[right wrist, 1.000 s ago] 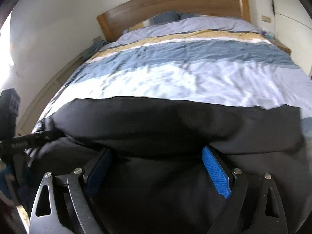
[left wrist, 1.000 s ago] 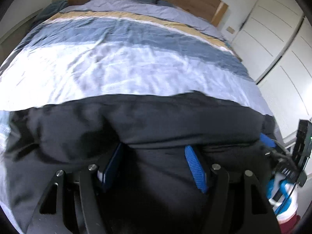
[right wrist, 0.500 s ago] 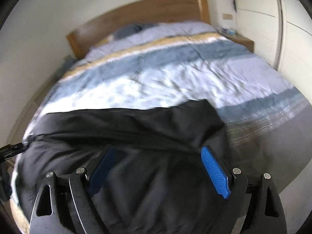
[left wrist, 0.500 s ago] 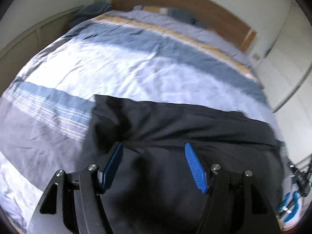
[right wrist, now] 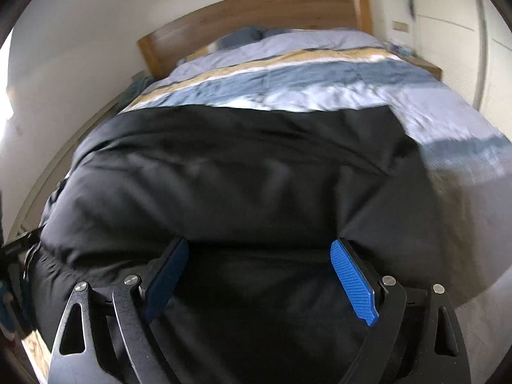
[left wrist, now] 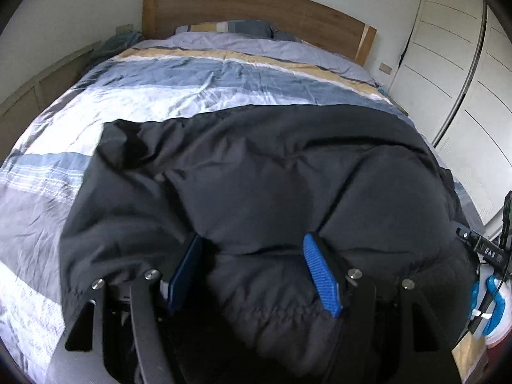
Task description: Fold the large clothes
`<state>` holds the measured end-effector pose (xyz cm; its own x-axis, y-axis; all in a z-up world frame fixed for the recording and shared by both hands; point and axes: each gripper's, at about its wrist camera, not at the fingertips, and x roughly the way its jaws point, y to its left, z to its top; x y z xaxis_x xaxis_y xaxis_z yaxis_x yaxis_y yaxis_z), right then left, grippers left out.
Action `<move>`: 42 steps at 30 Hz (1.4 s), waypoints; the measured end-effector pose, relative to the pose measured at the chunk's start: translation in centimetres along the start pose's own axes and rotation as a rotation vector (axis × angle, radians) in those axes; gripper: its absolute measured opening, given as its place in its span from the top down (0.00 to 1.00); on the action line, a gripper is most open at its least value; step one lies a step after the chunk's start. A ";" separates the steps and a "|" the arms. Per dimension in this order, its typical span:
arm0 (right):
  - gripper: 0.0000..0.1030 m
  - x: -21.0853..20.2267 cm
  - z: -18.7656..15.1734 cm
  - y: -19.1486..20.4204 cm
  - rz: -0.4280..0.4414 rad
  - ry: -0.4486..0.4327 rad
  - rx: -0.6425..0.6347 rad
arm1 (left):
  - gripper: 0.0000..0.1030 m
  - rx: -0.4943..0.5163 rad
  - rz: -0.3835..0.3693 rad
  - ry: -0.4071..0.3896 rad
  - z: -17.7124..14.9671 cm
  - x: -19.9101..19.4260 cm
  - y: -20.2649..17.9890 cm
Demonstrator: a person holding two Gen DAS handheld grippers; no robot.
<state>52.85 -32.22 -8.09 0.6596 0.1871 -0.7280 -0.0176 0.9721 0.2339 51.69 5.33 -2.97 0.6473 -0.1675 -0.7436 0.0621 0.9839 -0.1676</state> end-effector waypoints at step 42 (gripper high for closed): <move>0.03 -7.0 -8.0 1.1 -0.091 0.003 -0.110 | 0.37 0.066 0.047 -0.082 -7.0 -5.8 -2.6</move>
<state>42.24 -31.31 -7.86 0.6600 0.0974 -0.7450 -0.0397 0.9947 0.0948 42.43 3.28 -2.71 0.7105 -0.1185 -0.6936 0.0783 0.9929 -0.0894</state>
